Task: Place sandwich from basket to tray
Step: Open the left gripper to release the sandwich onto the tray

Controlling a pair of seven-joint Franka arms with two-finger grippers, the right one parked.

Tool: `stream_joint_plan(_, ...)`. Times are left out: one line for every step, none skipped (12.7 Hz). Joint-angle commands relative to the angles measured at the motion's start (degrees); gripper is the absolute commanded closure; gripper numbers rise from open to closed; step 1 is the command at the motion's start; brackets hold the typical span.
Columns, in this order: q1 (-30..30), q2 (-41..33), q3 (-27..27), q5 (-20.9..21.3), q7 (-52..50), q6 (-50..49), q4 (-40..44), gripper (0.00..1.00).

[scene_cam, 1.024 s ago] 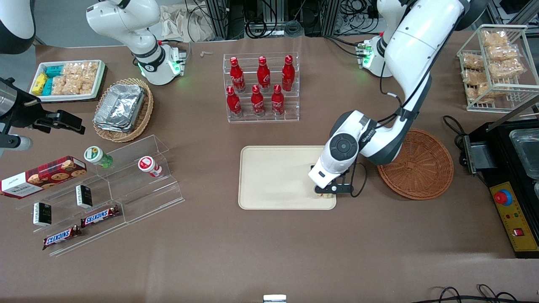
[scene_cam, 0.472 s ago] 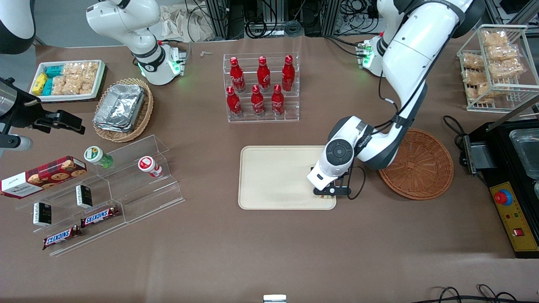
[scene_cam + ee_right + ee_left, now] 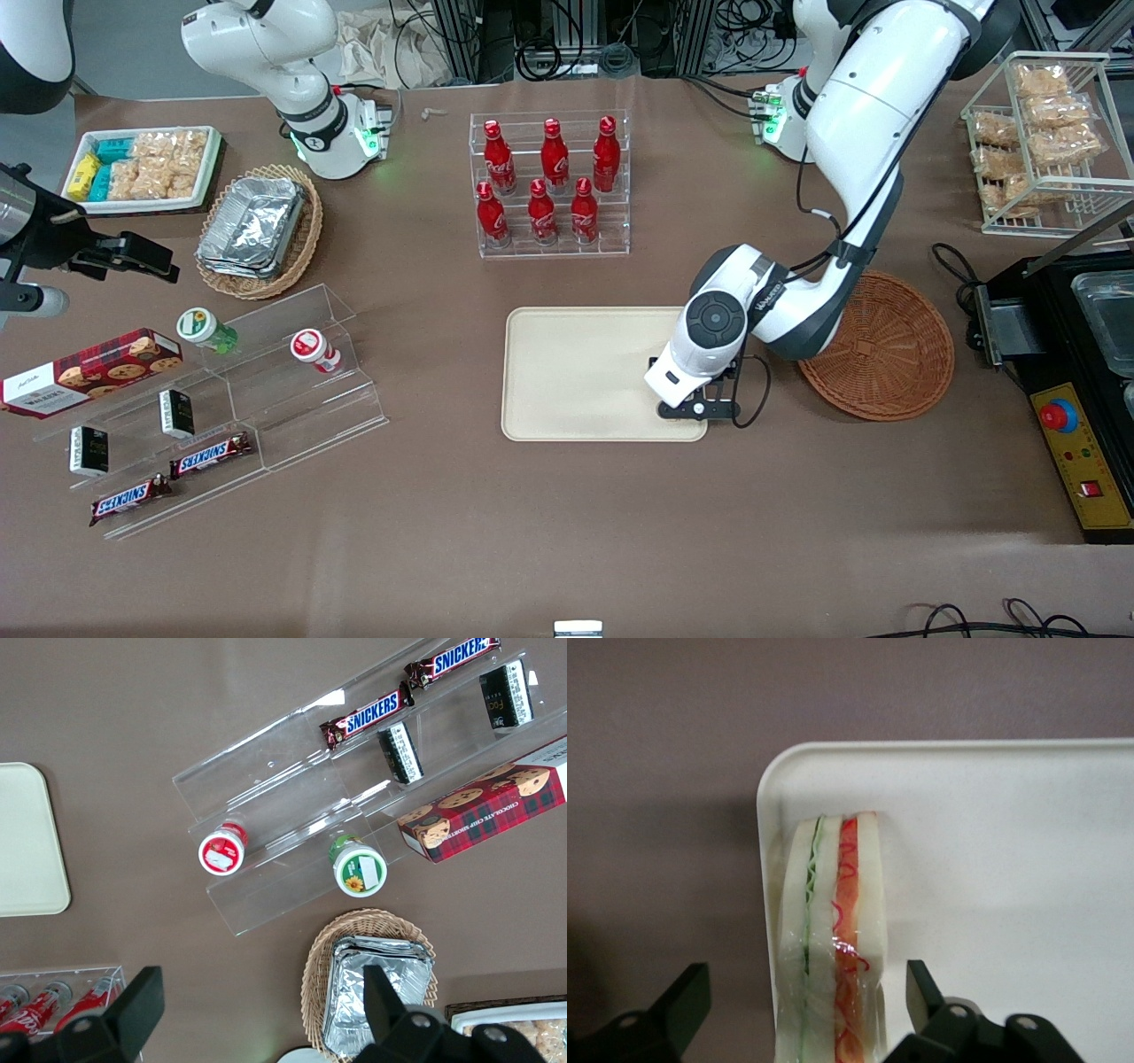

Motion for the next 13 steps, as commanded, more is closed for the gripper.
stream_joint_plan(-0.3, -3.4, 0.0, 0.2, -1.3, -3.4, 0.5, 0.00)
stream_joint_plan(-0.2, -5.3, 0.1, -0.1, -1.3, -4.6, 0.5, 0.00)
stream_joint_plan(0.1, -7.7, 0.2, -0.2, -0.6, -6.5, 0.4, 0.00)
stream_joint_plan(1.7, -9.7, 0.1, -0.7, -0.1, -8.2, 0.4, 0.00)
stream_joint_plan(3.1, -11.7, 0.0, -2.0, 1.9, -9.1, 0.4, 0.00)
stream_joint_plan(3.7, -14.1, 0.2, -4.9, 4.4, -10.2, 0.4, 0.00)
stream_joint_plan(5.3, -16.5, 0.3, -6.7, 6.8, -12.1, 0.5, 0.00)
stream_joint_plan(6.8, -18.1, 0.1, -7.1, 7.9, -13.5, 0.5, 0.00)
stream_joint_plan(7.3, -20.0, 0.2, -7.6, 8.1, -14.4, 0.4, 0.00)
stream_joint_plan(8.1, -22.3, 0.2, -9.2, 8.2, -16.0, 0.1, 0.00)
stream_joint_plan(9.0, -25.1, 0.4, -10.2, 9.3, -18.4, -0.1, 0.00)
stream_joint_plan(8.9, -27.4, 1.8, -11.9, 12.2, -20.5, 0.0, 0.00)
stream_joint_plan(7.9, -29.9, 6.1, -14.5, 14.9, -21.5, 0.0, 0.00)
